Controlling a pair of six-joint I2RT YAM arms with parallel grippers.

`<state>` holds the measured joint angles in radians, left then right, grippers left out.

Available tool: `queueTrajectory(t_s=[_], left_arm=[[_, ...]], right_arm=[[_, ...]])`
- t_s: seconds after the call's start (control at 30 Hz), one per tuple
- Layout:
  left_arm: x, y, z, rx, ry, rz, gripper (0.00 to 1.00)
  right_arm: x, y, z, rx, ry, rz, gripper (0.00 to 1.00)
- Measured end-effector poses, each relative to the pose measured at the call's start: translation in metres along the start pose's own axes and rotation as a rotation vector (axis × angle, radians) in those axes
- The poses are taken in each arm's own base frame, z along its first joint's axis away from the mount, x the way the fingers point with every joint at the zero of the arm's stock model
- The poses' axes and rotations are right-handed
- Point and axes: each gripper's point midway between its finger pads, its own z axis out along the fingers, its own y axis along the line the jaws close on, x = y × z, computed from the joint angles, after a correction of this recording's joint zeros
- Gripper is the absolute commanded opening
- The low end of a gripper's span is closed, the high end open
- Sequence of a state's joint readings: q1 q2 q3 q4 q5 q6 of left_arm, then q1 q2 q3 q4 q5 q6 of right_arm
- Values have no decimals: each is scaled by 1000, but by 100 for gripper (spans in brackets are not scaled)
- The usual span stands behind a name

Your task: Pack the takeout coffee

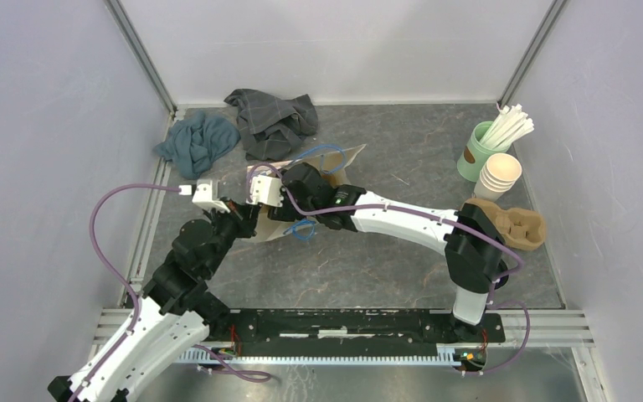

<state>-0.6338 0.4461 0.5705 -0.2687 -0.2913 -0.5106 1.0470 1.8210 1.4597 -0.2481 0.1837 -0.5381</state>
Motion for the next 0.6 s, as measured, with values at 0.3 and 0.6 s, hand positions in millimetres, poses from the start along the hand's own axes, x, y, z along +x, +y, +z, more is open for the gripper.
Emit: queueTrajectory(t_s=[0.3,0.6], left_arm=[[1,-2,3,-11,22,-37,2],[2,-8,7,-5,41,-92,2]], right_arm=[[3,6,-1,-26,26,47,38],[4,8,-1,-27,33,79,38]])
